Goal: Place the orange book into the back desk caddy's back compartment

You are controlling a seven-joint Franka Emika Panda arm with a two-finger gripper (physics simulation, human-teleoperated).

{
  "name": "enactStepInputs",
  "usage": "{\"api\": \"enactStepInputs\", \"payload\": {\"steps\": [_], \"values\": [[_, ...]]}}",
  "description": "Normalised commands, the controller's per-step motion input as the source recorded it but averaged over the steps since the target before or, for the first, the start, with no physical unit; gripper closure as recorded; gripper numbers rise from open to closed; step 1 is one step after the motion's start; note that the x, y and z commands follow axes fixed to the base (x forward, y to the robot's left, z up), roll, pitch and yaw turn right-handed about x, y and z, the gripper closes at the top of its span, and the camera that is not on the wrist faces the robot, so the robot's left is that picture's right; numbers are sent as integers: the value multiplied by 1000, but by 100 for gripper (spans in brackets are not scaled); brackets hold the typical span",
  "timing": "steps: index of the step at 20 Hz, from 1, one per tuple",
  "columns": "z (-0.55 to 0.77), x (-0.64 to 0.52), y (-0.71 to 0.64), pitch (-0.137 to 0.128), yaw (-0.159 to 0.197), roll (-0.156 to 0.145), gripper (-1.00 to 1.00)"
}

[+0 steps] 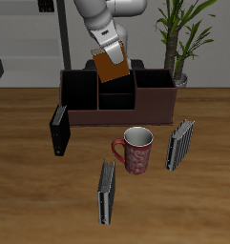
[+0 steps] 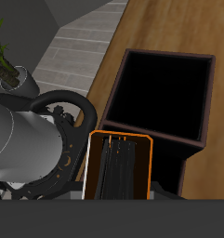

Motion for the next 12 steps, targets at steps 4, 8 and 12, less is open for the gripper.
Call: {"api": "enactStepInputs", "payload": {"steps": [4, 8, 12], "values": [[-114, -9, 51, 8, 1, 19, 100], [-148, -6, 39, 16, -4, 16, 100], [-113, 1, 14, 13, -23, 6, 100]]}}
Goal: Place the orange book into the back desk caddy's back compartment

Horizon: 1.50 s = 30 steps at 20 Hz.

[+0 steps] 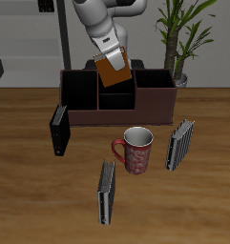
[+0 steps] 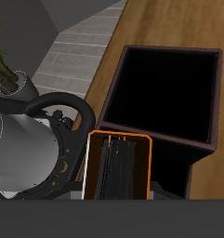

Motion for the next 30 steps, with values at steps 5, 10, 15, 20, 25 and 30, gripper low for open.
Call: {"api": "enactStepInputs", "payload": {"steps": [5, 10, 15, 20, 25, 30], "values": [[-154, -41, 32, 25, -15, 12, 100], [-150, -15, 62, 19, -22, 17, 100], [-158, 3, -16, 26, -15, 1, 100], [-91, -12, -52, 18, -14, -4, 100], [-168, 34, 0, 41, -22, 2, 100], [-147, 54, -19, 25, -20, -7, 100]]}}
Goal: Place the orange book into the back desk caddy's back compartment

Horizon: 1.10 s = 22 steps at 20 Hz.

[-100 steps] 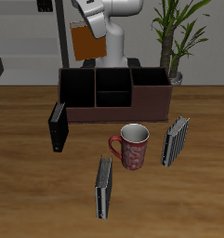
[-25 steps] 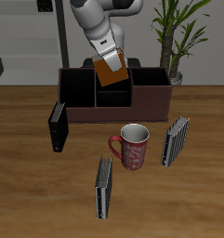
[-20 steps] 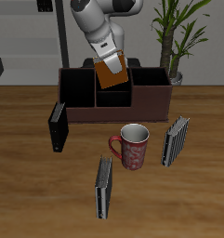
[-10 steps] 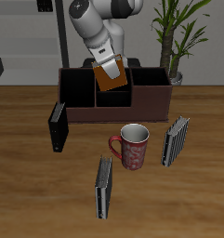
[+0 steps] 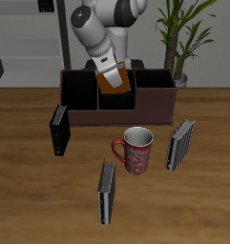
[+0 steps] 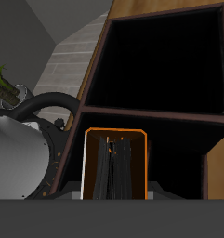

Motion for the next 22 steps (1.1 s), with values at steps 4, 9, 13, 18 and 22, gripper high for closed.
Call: {"api": "enactStepInputs", "payload": {"steps": [4, 9, 13, 18, 22], "values": [[-186, -54, 15, 47, -26, -2, 100], [-154, 30, -4, 45, -27, -7, 100], [-251, -86, 16, 61, -17, 2, 100], [-161, -70, 40, 60, -25, 3, 100], [-143, -55, 10, 43, -3, 5, 100]]}}
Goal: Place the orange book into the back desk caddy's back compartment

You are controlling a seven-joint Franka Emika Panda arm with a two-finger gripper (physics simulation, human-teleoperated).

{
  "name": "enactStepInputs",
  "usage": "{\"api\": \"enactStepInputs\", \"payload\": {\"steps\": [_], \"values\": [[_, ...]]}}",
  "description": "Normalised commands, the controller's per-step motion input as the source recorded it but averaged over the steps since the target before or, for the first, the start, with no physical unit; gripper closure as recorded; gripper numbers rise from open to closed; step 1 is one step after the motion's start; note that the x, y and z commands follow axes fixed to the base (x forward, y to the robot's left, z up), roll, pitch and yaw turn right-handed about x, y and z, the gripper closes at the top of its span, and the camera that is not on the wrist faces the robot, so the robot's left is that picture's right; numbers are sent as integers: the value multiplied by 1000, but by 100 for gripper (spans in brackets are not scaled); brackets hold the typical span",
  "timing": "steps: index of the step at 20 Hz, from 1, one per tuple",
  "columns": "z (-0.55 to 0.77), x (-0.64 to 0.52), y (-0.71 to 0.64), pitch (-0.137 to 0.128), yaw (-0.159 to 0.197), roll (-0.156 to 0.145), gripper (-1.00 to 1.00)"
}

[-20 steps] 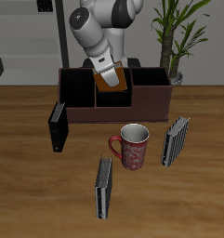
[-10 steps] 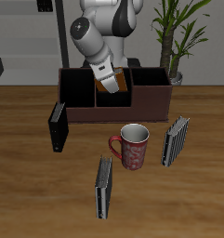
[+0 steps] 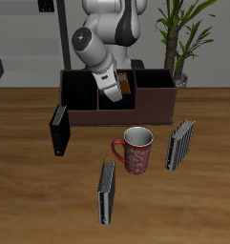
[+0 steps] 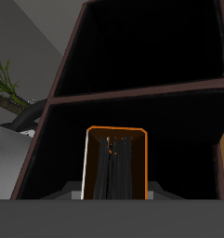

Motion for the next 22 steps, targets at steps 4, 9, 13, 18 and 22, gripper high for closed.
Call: {"api": "enactStepInputs", "payload": {"steps": [4, 9, 13, 18, 22], "values": [[-104, -40, -9, 56, -10, -8, 100], [30, 77, -21, -6, -37, -12, -100], [38, 32, -39, -13, -6, -6, -100], [89, 43, -21, -25, -10, -3, -100], [211, 76, -65, -48, -31, -13, -100]]}}
